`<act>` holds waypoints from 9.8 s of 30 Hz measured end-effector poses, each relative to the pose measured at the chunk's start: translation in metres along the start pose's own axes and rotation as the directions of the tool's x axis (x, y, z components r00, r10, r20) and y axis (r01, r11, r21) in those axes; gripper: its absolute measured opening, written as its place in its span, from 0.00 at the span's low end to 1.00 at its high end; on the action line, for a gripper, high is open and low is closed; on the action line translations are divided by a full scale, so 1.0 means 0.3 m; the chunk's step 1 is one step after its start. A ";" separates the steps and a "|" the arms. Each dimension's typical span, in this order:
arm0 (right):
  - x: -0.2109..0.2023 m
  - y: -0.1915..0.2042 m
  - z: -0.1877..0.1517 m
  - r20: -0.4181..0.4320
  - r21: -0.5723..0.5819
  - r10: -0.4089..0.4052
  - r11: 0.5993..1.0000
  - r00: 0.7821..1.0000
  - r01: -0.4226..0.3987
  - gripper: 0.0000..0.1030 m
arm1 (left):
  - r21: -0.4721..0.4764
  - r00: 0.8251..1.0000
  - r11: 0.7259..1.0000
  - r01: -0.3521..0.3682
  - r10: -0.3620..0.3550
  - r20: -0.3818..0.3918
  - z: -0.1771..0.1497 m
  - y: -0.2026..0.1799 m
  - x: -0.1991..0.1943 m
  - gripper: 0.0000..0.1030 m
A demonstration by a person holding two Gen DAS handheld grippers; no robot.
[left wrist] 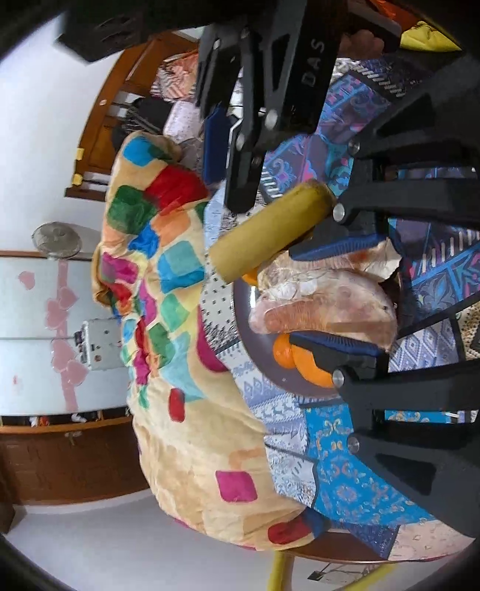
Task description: Organize fruits
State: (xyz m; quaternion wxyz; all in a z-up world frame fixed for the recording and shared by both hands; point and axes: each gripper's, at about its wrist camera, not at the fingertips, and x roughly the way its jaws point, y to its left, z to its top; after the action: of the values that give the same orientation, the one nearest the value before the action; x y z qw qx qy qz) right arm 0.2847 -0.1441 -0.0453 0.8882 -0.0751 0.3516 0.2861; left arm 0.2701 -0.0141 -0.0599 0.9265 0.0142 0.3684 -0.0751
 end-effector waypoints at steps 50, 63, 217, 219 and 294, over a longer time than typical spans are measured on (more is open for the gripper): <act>-0.115 -0.097 -0.429 -0.058 0.045 -0.010 0.999 0.998 0.013 0.21 | 0.097 0.975 0.984 0.152 -0.133 -0.179 -0.256 -0.297 0.057 0.41; -0.144 -0.157 -0.446 -0.048 0.067 -0.013 0.998 0.999 0.016 0.21 | 0.124 0.976 0.982 0.144 -0.120 -0.184 -0.271 -0.336 0.088 0.13; -0.284 -0.153 -0.465 0.069 0.074 -0.184 0.981 0.980 0.179 0.41 | 0.058 0.977 0.984 0.171 -0.161 -0.140 -0.271 -0.311 0.021 0.45; -0.274 -0.165 -0.470 0.070 0.076 -0.179 0.982 0.981 0.174 0.41 | 0.069 0.977 0.985 0.157 -0.145 -0.153 -0.253 -0.335 0.054 0.44; -0.974 0.381 -0.450 0.590 0.005 -0.079 0.996 0.803 0.094 0.60 | -0.047 0.815 0.995 -0.092 0.102 0.571 -0.455 -0.278 -1.101 0.66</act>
State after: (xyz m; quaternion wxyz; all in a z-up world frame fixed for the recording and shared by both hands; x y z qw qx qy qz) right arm -0.0303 -0.2281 0.0574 0.9646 -0.0094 0.0514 0.2586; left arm -0.0722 -0.0428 0.0694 0.9970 0.0016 0.0728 -0.0255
